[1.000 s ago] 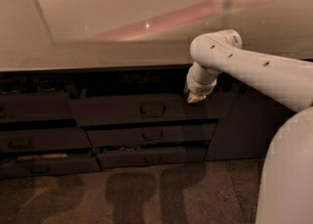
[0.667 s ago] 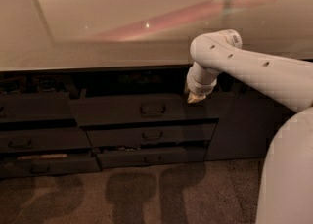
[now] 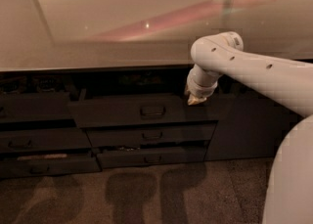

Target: Open top drawer

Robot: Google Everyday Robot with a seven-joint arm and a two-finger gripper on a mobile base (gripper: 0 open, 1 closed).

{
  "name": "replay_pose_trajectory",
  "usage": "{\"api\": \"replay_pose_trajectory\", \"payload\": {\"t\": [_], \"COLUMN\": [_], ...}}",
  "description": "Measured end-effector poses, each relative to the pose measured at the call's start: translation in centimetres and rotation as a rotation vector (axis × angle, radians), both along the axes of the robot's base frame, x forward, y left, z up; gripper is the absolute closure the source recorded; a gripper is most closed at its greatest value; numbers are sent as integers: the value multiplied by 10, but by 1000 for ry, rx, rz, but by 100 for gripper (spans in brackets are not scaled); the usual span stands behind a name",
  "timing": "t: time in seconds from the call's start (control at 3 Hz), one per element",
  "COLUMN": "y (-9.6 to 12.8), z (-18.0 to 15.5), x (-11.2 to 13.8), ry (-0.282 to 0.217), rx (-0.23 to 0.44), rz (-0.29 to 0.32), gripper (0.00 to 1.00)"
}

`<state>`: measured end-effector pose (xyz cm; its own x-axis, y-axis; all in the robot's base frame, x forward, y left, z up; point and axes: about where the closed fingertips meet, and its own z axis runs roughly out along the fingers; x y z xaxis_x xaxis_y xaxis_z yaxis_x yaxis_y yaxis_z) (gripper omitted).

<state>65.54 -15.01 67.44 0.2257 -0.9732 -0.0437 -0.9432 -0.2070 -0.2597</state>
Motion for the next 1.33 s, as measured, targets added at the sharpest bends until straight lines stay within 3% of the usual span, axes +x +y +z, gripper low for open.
{"api": "replay_pose_trajectory", "payload": {"t": [1.33], "y": [0], "z": [0], "x": [-17], "ry": [15], "rx": [-1], "rz": [12], "gripper": [100]}}
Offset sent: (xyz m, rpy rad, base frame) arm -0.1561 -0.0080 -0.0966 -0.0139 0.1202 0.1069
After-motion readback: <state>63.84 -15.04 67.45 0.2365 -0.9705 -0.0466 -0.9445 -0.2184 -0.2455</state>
